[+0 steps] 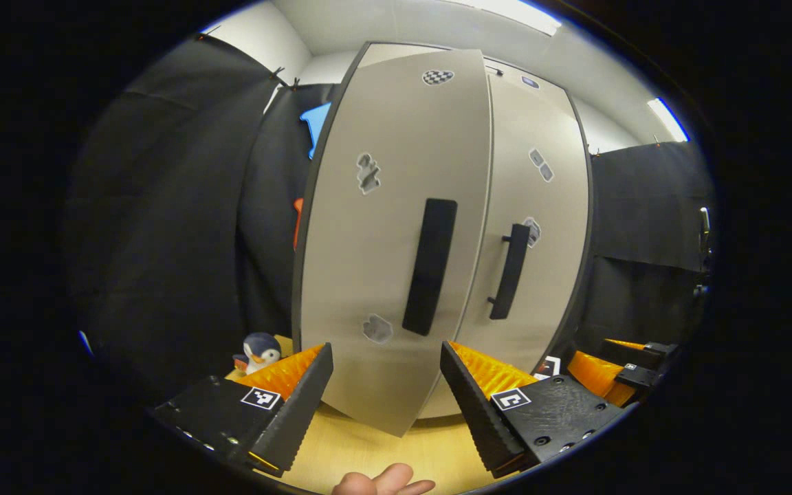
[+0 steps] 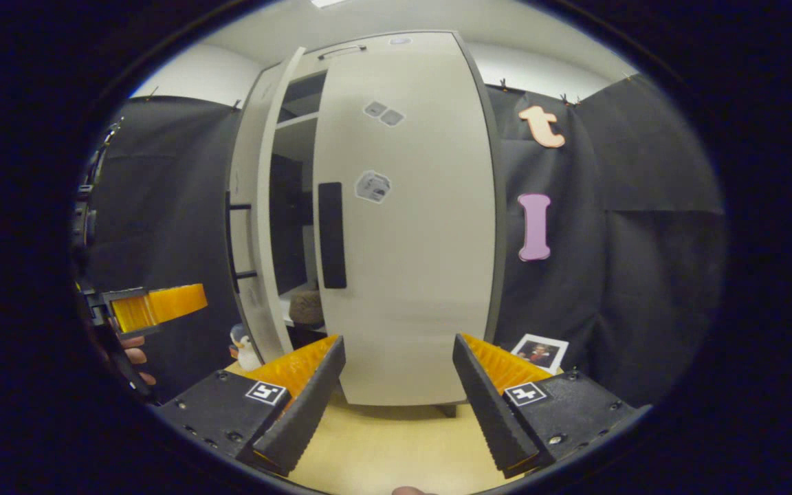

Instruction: Grab one shoe with the right hand and put it into the shoe cabinet, grab the other shoe with the left hand and put it into the shoe cabinet; then close the right door with the right hand and the left door with the left hand.

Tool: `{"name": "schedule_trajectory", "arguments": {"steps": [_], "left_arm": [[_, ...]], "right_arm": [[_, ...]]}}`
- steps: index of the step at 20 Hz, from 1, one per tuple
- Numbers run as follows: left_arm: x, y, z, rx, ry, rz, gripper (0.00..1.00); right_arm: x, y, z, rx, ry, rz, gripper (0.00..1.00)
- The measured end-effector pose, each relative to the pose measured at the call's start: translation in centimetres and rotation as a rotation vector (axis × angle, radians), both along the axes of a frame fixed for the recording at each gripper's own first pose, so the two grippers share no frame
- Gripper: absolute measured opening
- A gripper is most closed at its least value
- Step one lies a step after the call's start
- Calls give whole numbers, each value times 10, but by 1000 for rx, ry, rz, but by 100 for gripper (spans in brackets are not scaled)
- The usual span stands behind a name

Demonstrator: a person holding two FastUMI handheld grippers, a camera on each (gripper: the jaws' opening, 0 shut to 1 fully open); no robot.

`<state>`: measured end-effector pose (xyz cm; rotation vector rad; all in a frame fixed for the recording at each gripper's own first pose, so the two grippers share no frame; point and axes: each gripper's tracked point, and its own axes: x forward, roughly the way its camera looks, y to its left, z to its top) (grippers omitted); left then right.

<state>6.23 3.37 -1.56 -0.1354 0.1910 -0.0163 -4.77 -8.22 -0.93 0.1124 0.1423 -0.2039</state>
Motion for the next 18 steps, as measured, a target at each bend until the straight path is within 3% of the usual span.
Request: {"name": "schedule_trajectory", "arguments": {"steps": [2,6,12,18], "left_arm": [[-1,-2,10,28,-31,-21,95],[-3,-13,4,43,-32,-56,95],[-8,-1,-3,1,-2,-7,95],[-16,0,-9,22,16,2,95]], "right_arm": [[0,1,-3,52,9,-3,100],[-4,-3,2,7,-2,-24,100],[-9,5,-5,-8,23,0,100],[-11,12,-8,-17,38,15,100]]}}
